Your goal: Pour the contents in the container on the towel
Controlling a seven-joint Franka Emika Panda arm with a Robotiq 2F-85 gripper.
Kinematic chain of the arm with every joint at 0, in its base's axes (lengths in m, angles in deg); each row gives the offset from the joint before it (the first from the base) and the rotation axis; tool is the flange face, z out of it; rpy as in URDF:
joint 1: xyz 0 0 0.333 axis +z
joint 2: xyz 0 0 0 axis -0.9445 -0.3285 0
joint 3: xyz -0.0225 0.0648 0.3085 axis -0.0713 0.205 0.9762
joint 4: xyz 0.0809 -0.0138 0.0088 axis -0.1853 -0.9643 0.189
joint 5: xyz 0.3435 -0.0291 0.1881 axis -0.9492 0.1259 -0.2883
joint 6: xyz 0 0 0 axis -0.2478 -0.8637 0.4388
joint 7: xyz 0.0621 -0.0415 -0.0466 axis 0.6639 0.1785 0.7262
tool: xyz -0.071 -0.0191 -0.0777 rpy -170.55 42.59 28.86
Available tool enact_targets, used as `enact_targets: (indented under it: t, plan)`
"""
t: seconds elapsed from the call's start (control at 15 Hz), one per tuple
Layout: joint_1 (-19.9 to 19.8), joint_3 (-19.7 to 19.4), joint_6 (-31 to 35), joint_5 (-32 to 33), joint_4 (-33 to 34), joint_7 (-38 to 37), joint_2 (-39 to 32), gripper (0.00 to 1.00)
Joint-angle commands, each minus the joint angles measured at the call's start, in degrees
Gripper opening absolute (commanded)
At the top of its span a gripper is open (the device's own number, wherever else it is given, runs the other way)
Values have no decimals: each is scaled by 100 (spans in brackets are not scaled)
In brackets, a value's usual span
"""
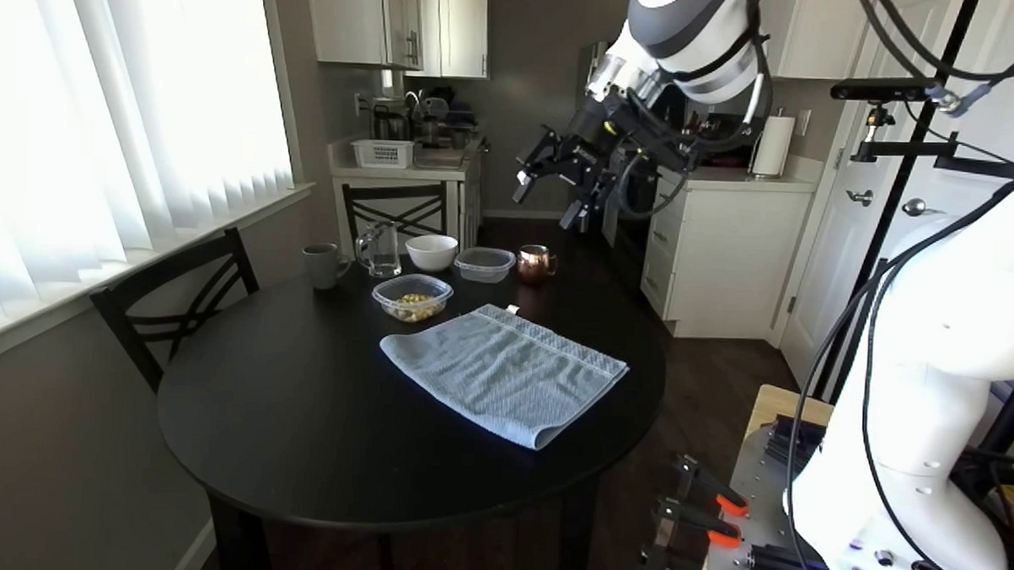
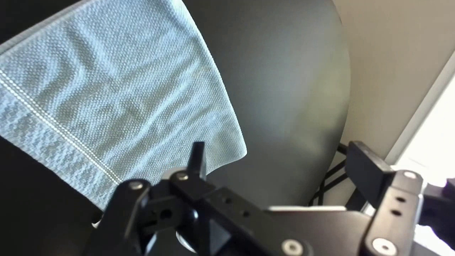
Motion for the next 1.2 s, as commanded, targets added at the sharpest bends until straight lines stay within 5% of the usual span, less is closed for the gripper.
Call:
enact_targets:
  t: [0.0,0.6,0.87,0.93,1.13]
  plan:
    - [147,234,1296,-521,280,-737,-1030,100]
    - [-80,930,3995,-440,528,-3286,-2600,100]
    - [-401,741,4458,-475,533,-3890,-2912,100]
    - [-79,587,4234,-470,468,-3540,-2753,100]
    - [-227,496,4295,-476,515,-3624,-2874,100]
